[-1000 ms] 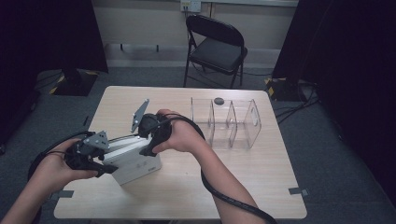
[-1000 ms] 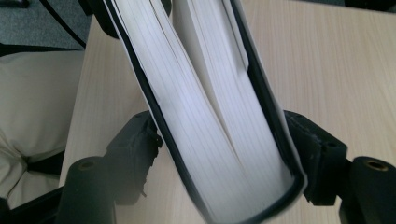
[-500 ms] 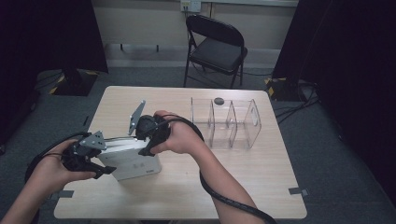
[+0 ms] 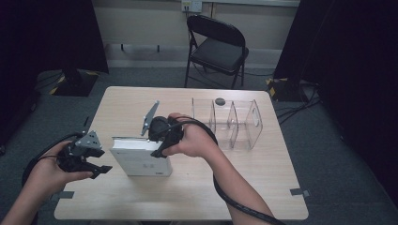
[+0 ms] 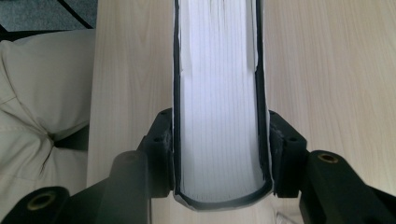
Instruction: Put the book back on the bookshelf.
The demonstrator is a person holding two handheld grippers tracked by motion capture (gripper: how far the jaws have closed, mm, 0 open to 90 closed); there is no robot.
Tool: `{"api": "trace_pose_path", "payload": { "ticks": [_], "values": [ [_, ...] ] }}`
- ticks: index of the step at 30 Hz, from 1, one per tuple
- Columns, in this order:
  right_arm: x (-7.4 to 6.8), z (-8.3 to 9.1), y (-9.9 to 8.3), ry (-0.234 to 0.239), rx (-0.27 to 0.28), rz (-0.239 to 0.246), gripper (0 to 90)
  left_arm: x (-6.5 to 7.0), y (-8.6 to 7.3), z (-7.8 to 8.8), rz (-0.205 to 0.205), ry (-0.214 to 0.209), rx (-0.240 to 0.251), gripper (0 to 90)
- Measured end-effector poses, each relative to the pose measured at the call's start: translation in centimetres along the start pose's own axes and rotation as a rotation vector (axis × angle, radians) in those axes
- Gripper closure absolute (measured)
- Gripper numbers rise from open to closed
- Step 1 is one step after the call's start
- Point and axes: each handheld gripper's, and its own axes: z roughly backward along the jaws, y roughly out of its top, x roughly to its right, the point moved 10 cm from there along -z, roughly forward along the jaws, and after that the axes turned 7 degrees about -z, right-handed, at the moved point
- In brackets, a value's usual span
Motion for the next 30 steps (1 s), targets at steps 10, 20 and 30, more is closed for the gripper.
{"api": "trace_pose_path", "payload": {
  "ticks": [10,20,30],
  "values": [
    [0.8,1.4,-2.5,-0.016,-0.004,-0.087,51.7,0.4,-0.4,-2.9,-0.008,-0.007,0.023,39.4],
    [0.9,1.1,-2.2,-0.009,-0.042,-0.13,49.5,0.8,-2.3,-6.6,0.032,-0.006,0.059,39.6],
    [1.4,0.4,-1.8,-0.023,-0.098,-0.162,47.4,1.4,-4.3,-10.0,0.056,-0.007,0.056,39.8]
  ]
}}
